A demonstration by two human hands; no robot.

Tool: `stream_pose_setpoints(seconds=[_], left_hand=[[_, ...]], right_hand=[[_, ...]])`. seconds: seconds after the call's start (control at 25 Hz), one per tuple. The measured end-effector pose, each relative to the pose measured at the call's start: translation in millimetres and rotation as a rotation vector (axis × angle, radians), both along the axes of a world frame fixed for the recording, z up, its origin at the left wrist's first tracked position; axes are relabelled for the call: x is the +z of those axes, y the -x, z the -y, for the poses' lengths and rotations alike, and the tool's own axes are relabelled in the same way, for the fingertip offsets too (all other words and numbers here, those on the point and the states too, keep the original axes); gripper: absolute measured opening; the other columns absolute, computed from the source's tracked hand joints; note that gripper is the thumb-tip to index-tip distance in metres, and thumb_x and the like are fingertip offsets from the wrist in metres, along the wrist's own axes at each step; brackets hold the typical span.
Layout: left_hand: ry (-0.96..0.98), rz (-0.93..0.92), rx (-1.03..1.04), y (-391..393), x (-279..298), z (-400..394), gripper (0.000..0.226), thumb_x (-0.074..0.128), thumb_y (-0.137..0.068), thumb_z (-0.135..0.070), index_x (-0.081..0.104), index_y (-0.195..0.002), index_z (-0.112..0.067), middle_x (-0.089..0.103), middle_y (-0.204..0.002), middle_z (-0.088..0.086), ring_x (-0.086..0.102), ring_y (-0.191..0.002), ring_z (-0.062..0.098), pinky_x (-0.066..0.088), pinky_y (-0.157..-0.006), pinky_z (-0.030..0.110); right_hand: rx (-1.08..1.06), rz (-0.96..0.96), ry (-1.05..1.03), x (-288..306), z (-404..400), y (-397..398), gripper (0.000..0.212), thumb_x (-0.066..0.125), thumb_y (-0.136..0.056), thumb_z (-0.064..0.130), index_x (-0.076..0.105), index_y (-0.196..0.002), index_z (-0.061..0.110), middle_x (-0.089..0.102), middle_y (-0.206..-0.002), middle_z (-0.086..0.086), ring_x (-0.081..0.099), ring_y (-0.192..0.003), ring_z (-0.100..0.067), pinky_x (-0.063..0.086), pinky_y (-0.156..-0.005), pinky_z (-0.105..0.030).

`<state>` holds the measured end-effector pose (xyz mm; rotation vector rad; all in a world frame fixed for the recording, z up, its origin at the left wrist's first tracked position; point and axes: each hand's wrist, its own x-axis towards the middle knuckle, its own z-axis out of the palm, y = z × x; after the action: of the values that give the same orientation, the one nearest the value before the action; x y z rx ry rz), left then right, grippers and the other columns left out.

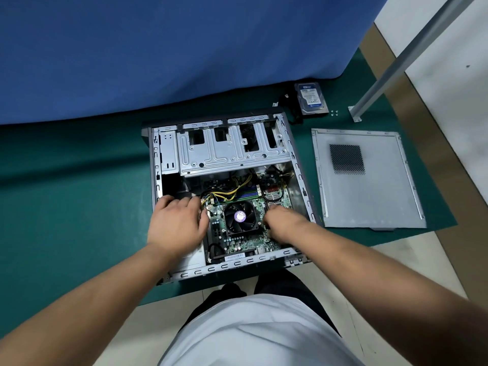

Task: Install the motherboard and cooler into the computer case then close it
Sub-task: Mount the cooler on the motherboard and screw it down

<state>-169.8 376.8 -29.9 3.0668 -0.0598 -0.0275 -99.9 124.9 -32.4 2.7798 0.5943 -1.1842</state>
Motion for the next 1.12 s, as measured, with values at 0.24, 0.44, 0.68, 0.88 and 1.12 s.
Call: stream_pose_setpoints(seconds=[0.24, 0.44, 0.68, 0.88, 1.12], left_hand=[[-0.050, -0.310, -0.151, -26.0, 7.5, -21.1, 0.052, 0.009, -0.090, -0.066, 0.045, -0.081, -0.028, 0.055, -0.051, -0.005, 0.051, -0.055, 0.003, 0.036, -0.097, 0.038], [-0.056, -0.208, -0.109, -18.3, 1.2, -15.4, 0.045, 0.011, -0.089, -0.056, 0.041, -0.073, -0.026, 0.047, -0.043, -0.002, 0.045, -0.046, 0.006, 0.035, -0.085, 0.037], [-0.072, -0.201, -0.116, -10.4, 0.3, -21.3, 0.038, 0.018, -0.092, -0.055, 0.039, -0.074, -0.028, 0.046, -0.040, -0.001, 0.045, -0.042, 0.006, 0.037, -0.083, 0.035], [-0.101, -0.255, -0.117, -6.1, -1.2, -29.0, 0.040, 0.019, -0.094, -0.059, 0.045, -0.082, -0.031, 0.054, -0.048, -0.002, 0.050, -0.050, 0.002, 0.039, -0.093, 0.034], [0.041, -0.026, -0.237, -48.5, 18.9, -10.3, 0.034, 0.028, -0.096, -0.051, 0.058, -0.094, -0.036, 0.067, -0.082, -0.014, 0.059, -0.073, 0.008, 0.046, -0.076, 0.030]], right_hand=[[-0.209, 0.692, -0.211, 45.9, 40.1, -38.9, 0.057, 0.059, -0.096, 0.018, 0.040, -0.149, 0.012, 0.040, -0.148, -0.017, 0.051, -0.127, -0.033, 0.045, -0.109, -0.047], [-0.567, 0.358, -0.293, 28.8, 33.5, -31.5, 0.096, 0.049, -0.095, -0.002, -0.012, -0.162, 0.029, 0.052, -0.132, -0.018, 0.059, -0.076, -0.021, 0.045, -0.063, -0.036], [-0.590, 0.415, -0.278, 20.4, 32.7, -24.0, 0.106, 0.049, -0.089, -0.009, -0.015, -0.160, 0.035, 0.058, -0.127, -0.019, 0.063, -0.085, -0.027, 0.054, -0.075, -0.042], [-0.593, 0.412, -0.290, 13.7, 29.0, -17.1, 0.108, 0.050, -0.088, -0.008, -0.018, -0.159, 0.037, 0.057, -0.127, -0.013, 0.061, -0.078, -0.025, 0.056, -0.068, -0.044], [-0.523, 0.254, -0.408, 26.1, 41.4, -19.4, 0.080, 0.045, -0.106, 0.041, -0.013, -0.161, 0.032, 0.044, -0.151, -0.015, 0.068, -0.088, -0.024, 0.058, -0.076, -0.039]])
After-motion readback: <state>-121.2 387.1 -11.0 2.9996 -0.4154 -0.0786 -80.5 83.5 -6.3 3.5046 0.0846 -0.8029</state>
